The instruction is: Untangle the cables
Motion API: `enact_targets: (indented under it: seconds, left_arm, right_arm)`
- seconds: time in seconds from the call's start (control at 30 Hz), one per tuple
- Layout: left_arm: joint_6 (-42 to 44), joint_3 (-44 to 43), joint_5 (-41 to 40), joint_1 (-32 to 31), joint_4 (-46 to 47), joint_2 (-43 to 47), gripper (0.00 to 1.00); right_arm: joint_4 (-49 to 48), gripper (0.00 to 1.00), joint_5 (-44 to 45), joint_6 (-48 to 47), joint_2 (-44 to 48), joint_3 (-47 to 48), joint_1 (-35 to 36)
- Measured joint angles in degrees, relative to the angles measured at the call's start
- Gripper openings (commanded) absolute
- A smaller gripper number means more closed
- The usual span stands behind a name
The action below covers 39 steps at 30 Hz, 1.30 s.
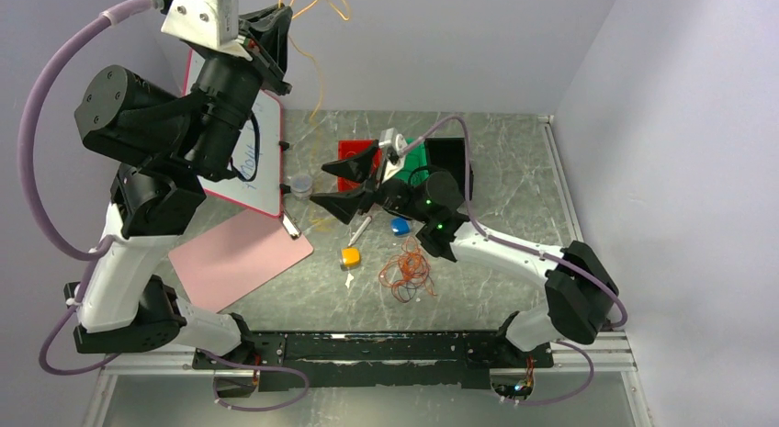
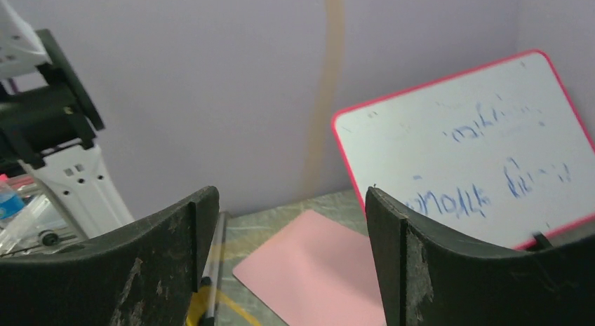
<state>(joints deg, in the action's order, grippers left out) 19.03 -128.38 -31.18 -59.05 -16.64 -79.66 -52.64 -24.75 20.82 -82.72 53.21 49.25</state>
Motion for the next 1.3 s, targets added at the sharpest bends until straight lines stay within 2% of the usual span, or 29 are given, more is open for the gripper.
enact_targets:
  seconds: [0.07, 0.13, 0.23, 0.4, 0.77, 0.93, 1.1, 1.23, 1.3]
  left_arm:
    - [-0.4, 0.7, 0.1, 0.0, 0.0, 0.4, 0.07]
    - [-0.8, 0.9, 0.4, 0.0, -0.1, 0.7, 0.07]
    - [-1.3, 1.0, 0.7, 0.0, -0.2, 0.8, 0.07]
    - [-1.9, 1.0, 1.1, 0.0, -0.3, 0.8, 0.07]
    - [-2.1, 2.6, 1.2, 0.0, -0.7, 1.8, 0.07]
    - [-4.0, 7.8, 0.7, 0.0, -1.3, 4.0, 0.07]
    - [-10.2, 16.7, -0.9, 0.3, -3.7, 6.6, 0.07]
    - [-16.1, 22.3, 0.3, 3.6, -6.5, 7.1, 0.07]
    - [-19.6, 24.8, 3.4, 8.4, -8.2, 7.0, 0.07]
  right_arm:
    - [-0.3, 0.79, -0.7, -0.1, -0.6, 1.7, 1.0]
    - [-0.2, 0.7, -1.1, -0.3, -1.6, 3.7, 1.6]
    - [0.2, 0.37, -1.1, -1.2, -4.1, 7.5, 1.6]
    - [1.3, 0.0, -0.8, -2.1, -8.3, 11.1, 1.5]
    - [3.0, 0.0, 1.0, -1.5, -10.0, 11.1, 1.5]
    - [10.2, 0.0, 7.2, -1.5, -7.3, 10.4, 1.4]
    - [19.5, 0.0, 14.4, -0.4, -3.1, 9.8, -0.5]
    - [24.8, 0.0, 16.5, 2.0, -1.4, 9.4, -4.7]
    - [27.4, 0.0, 16.8, 3.5, -1.3, 9.2, -7.7]
